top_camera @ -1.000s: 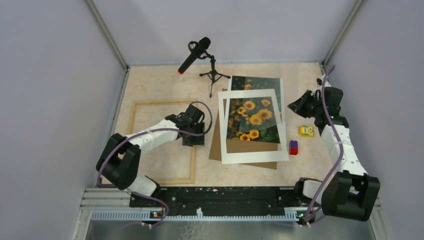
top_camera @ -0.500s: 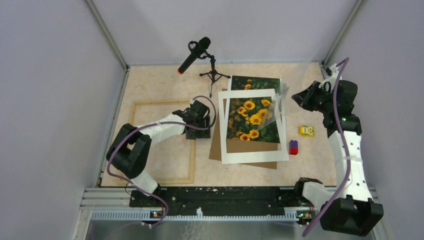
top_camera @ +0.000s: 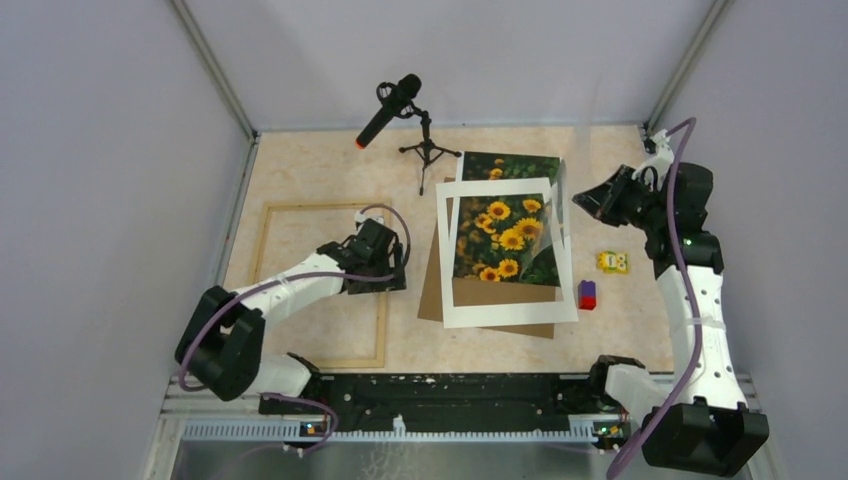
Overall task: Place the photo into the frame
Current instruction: Move the photo frame to the center of the board.
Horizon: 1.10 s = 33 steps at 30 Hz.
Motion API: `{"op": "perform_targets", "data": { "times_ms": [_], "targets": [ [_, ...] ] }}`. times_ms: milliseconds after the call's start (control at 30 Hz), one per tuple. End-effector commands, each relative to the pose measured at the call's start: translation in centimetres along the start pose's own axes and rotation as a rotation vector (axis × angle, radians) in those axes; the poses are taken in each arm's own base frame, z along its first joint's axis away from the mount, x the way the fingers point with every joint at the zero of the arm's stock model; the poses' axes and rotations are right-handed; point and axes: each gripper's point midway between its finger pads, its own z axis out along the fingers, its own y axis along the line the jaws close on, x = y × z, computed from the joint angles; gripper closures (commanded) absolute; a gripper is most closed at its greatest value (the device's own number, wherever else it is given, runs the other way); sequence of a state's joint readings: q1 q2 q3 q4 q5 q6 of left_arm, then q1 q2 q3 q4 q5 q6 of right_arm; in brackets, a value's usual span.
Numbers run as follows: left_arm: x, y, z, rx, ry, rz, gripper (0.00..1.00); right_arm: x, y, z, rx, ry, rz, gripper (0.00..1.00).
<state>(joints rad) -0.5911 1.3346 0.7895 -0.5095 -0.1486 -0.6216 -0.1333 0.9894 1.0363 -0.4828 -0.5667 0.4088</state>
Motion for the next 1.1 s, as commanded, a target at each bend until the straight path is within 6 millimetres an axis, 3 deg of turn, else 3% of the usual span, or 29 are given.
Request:
{"op": "perform_targets", "data": {
  "times_ms": [0, 133, 233, 400, 500, 633, 800, 867, 967, 1067],
  "targets": [
    [0.6, -0.9, 2.6, 0.029, 0.04, -0.041, 0.13, -1.7, 3.9, -2.0, -0.115, -0.047, -0.037, 1.0],
    [0.4, -3.9, 3.7, 0.151, 0.079, -0.055, 0.14, -2.3, 5.6, -3.0, -0.161, -0.059, -0.031, 1.0],
    [-1.0, -6.6, 4.4, 0.234, 0.091, -0.052, 0.14, -2.2, 7.6, -3.7, -0.257, -0.054, -0.002, 1.0],
    [-5.3, -9.6, 5.2, 0.285, 0.046, -0.021, 0.12, -1.3, 11.4, -4.1, -0.407, -0.011, 0.031, 1.0],
    [-8.1, -10.0, 3.8, 0.298, -0.006, -0.003, 0.09, -0.1, 13.5, -3.8, -0.465, 0.037, 0.024, 1.0],
    [-11.0, -7.7, -0.4, 0.285, -0.119, 0.008, 0.02, 1.3, 15.9, -2.8, -0.523, 0.099, 0.012, 1.0],
    [-13.5, -1.4, -8.4, 0.231, -0.307, -0.023, 0.02, 3.0, 19.5, -1.1, -0.576, 0.16, -0.011, 1.0],
    [-14.4, 0.7, -12.4, 0.172, -0.431, -0.005, 0.02, 3.8, 21.8, -0.2, -0.605, 0.18, -0.025, 1.0],
    [-15.5, 2.1, -19.4, 0.156, -0.621, 0.015, 0.02, 5.8, 26.5, 1.0, -0.667, 0.226, -0.048, 1.0],
    [-16.2, 3.4, -24.9, 0.128, -0.75, 0.0, 0.01, 6.2, 32.1, 0.1, -0.768, 0.244, -0.072, 1.0]
  ]
}}
